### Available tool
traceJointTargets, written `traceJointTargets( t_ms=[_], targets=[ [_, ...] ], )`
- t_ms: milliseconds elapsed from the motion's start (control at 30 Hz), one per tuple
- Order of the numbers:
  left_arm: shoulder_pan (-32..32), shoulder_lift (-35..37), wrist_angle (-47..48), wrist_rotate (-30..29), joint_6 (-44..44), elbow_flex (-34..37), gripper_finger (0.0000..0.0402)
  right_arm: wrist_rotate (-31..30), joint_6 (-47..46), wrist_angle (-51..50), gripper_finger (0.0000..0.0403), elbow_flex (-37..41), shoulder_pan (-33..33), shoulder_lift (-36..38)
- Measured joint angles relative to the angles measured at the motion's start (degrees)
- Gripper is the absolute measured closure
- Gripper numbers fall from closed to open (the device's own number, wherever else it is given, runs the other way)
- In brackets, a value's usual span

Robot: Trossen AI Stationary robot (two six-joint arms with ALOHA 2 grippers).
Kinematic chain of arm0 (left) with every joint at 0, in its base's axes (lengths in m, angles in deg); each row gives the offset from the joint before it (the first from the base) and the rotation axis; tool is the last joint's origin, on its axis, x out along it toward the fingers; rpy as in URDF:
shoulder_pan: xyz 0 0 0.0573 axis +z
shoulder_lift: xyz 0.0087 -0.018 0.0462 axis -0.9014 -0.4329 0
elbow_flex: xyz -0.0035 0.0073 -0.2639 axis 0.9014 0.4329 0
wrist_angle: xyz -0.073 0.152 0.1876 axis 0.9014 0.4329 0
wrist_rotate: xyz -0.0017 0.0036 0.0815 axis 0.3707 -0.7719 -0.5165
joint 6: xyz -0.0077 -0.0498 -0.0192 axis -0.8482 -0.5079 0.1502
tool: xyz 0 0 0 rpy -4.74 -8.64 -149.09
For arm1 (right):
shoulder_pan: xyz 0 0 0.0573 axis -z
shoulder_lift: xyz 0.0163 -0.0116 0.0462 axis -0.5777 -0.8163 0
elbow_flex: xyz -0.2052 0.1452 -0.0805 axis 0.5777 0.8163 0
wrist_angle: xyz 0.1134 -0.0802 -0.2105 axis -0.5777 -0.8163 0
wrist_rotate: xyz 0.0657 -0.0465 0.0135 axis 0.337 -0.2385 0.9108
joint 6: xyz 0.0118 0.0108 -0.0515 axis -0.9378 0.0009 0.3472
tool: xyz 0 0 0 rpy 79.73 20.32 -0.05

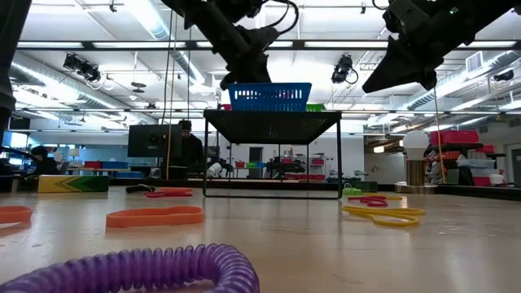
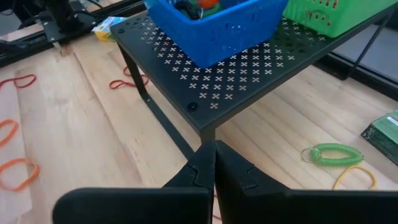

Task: Pick & Place Office Desk Supplies
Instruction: Put the orange spring keychain into the blue bin on the shelf, then put the orange rubber band into the green bin on the shelf

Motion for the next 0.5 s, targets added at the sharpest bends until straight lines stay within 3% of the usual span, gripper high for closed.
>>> traceJointTargets(
  t_ms=[233,500],
  targets=[
    [0.39,-0.91,0.96,4.85,-0.87,-0.03,0.0364,-0.11,0.32,0.00,0.0396,0.00,0.00,0.00],
    [0.32,-0.56,0.87,5.20,-0.20,-0.07,0.0287,-0.20,0.61,-0.04,0.0396,0.00,0.00,0.00]
  ],
)
